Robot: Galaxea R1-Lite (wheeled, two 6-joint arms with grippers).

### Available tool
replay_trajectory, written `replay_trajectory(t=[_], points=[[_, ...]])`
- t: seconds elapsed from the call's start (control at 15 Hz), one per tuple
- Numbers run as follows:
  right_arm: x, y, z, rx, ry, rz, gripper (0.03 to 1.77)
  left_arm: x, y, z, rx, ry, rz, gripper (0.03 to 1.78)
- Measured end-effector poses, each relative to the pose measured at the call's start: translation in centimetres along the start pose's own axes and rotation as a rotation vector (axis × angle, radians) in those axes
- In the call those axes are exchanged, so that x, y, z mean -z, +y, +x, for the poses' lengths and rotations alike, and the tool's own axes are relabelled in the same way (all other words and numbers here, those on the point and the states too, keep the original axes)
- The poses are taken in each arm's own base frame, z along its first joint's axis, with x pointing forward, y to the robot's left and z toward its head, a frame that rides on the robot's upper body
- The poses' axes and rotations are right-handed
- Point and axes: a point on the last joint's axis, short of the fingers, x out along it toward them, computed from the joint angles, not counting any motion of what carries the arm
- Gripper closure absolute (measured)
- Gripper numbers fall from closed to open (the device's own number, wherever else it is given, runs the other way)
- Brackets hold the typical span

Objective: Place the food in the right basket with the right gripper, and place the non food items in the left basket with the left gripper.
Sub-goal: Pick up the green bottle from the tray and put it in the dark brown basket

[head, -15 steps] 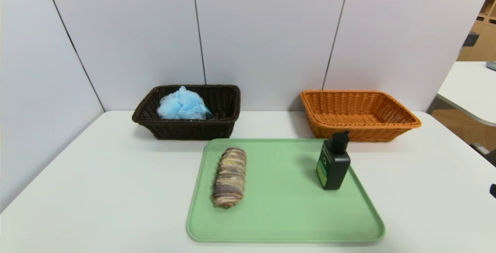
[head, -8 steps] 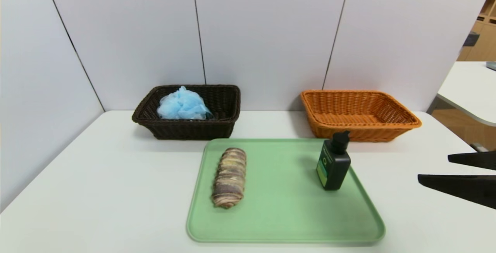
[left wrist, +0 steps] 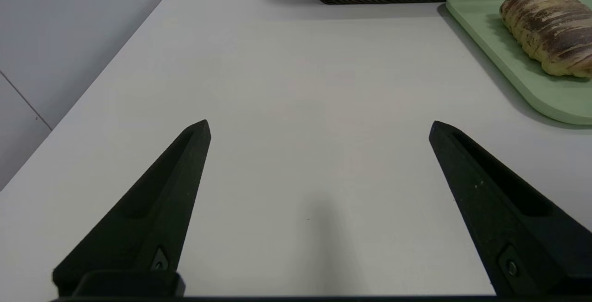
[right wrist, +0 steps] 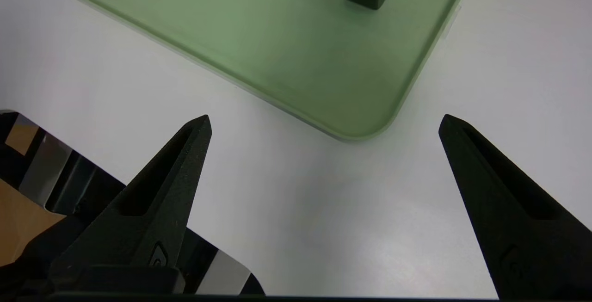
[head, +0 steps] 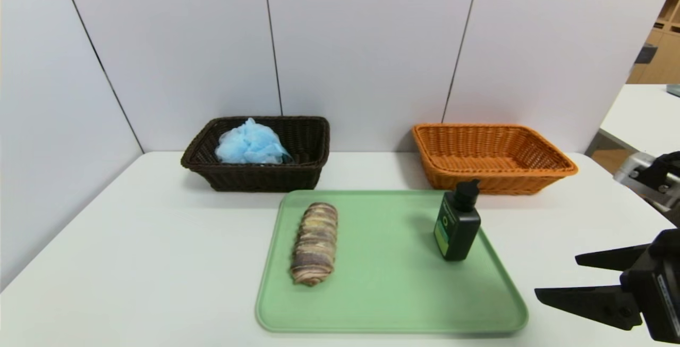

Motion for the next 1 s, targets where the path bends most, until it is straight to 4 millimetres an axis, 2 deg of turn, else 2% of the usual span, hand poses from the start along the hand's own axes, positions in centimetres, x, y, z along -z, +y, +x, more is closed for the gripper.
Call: replay_trajectory(t=[0.27,0.6,0.73,1.0], points=[[0.0,0.4,1.4,-0.029,0.015,-0.028,0.10,0.0,0.0,0.0,0.000,0.000,0.000,0.12],[0.7,-0.2,5.1,-0.033,-0.129,-0.071,0.10,0.0,0.0,0.0,0.000,0.000,0.000,0.12],[0.5,-0.6,6.6,0.013,-0.186,-0.071,0.10,0.0,0.0,0.0,0.000,0.000,0.000,0.12],[-0.2,-1.6,9.3,0.218,-0.231,-0.042,0.10,0.0,0.0,0.0,0.000,0.000,0.000,0.12]])
